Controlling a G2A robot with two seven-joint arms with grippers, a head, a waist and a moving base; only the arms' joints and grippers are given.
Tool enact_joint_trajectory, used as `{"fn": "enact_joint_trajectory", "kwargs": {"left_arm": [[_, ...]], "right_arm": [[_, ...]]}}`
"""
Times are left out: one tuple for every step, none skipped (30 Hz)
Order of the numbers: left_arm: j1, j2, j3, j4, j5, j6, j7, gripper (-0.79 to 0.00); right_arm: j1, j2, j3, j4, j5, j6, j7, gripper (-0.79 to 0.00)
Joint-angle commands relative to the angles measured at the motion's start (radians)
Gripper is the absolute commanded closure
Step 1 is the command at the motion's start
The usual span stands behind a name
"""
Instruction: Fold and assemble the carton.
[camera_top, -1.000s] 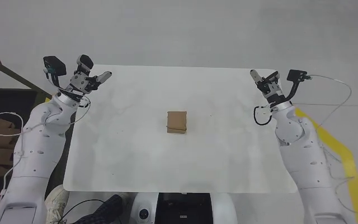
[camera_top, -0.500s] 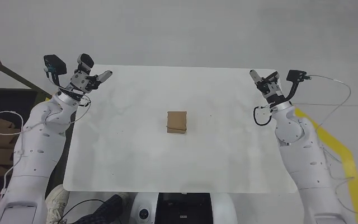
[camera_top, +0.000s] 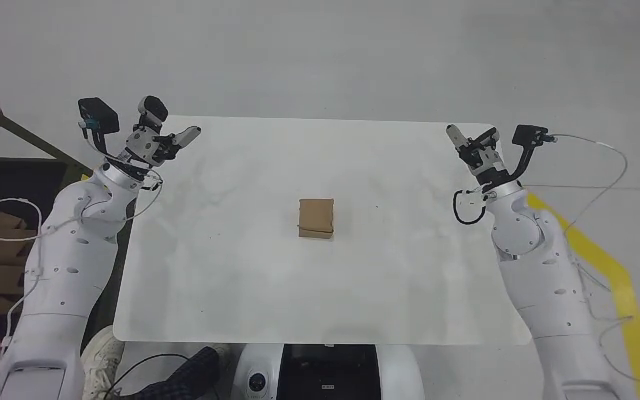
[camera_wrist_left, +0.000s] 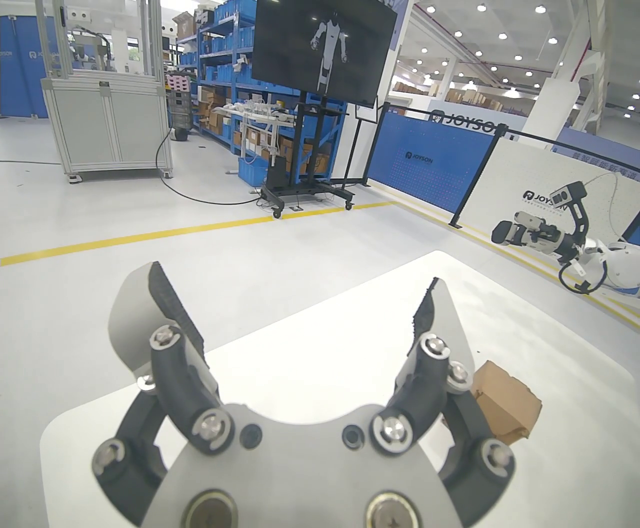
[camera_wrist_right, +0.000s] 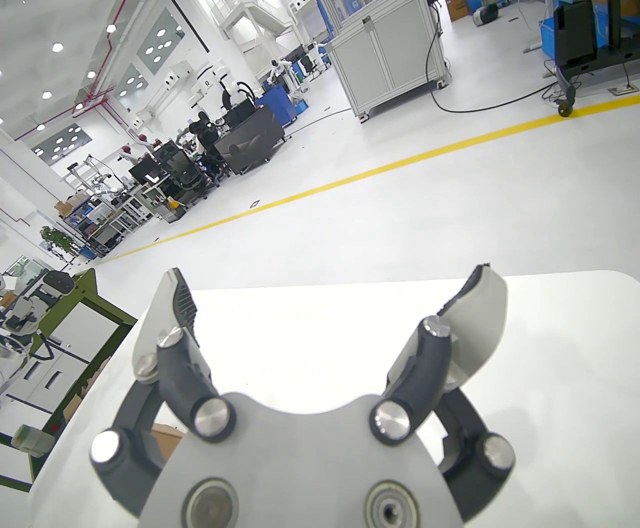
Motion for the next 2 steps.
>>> {"fn": "enact_joint_trajectory", "kwargs": {"left_arm": [[0.000, 0.000, 0.000, 0.000, 0.000, 0.000, 0.000, -0.784], [0.000, 0.000, 0.000, 0.000, 0.000, 0.000, 0.000, -0.784]], "right_arm": [[0.000, 0.000, 0.000, 0.000, 0.000, 0.000, 0.000, -0.785], [0.000, 0.000, 0.000, 0.000, 0.000, 0.000, 0.000, -0.785]]}}
